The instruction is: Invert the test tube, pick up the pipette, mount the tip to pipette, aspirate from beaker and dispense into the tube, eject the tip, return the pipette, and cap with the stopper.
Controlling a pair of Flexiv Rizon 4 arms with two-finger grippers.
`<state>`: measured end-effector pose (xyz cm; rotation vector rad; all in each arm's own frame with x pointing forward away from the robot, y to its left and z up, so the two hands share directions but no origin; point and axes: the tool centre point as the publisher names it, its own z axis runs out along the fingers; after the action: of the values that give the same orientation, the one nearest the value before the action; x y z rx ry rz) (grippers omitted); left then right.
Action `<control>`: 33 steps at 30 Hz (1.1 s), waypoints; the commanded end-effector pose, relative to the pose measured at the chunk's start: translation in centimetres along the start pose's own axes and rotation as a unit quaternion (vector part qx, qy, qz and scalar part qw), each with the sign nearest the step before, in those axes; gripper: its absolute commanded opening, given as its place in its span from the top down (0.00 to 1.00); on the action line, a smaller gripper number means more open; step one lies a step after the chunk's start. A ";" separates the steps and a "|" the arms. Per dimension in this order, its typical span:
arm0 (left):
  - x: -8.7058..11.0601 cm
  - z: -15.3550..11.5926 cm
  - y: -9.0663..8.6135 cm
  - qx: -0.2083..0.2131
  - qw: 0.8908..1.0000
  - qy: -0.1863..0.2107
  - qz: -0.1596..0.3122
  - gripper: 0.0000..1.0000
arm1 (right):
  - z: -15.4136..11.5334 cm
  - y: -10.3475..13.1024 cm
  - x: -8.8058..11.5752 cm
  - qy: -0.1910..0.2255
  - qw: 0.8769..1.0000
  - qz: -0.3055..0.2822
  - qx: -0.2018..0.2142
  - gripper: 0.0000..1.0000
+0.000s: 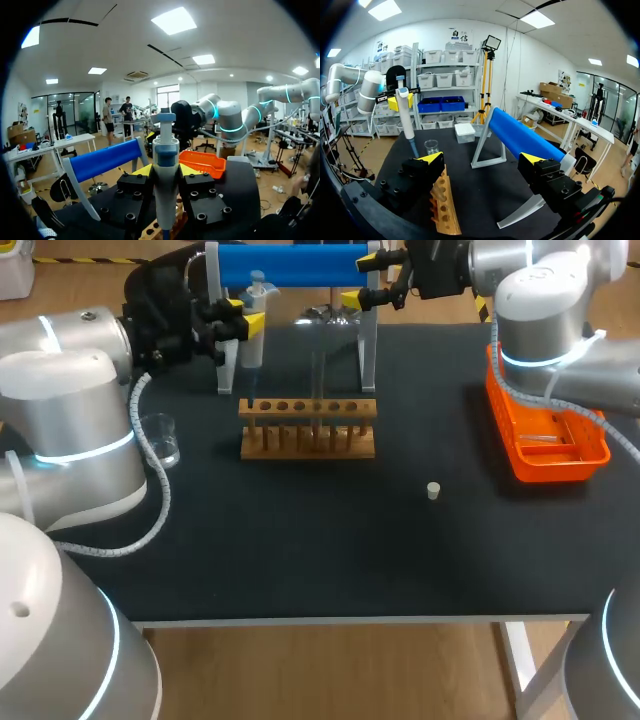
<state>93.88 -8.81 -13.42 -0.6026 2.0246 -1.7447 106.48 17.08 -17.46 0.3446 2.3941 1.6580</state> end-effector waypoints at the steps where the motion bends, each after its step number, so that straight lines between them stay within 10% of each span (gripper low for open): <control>1: -0.9 1.9 0.2 0.003 0.999 -0.035 0.002 1.00 | -0.1 0.0 -0.1 0.002 1.000 0.000 0.001 0.00; 33: -7.8 5.5 1.3 0.014 0.962 -0.271 -0.043 1.00 | -0.1 0.0 -0.1 0.002 1.000 0.000 0.001 0.00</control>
<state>102.61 -7.85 -15.02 -0.9394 1.7484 -1.5616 106.49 17.07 -17.46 0.3444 2.3942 1.6583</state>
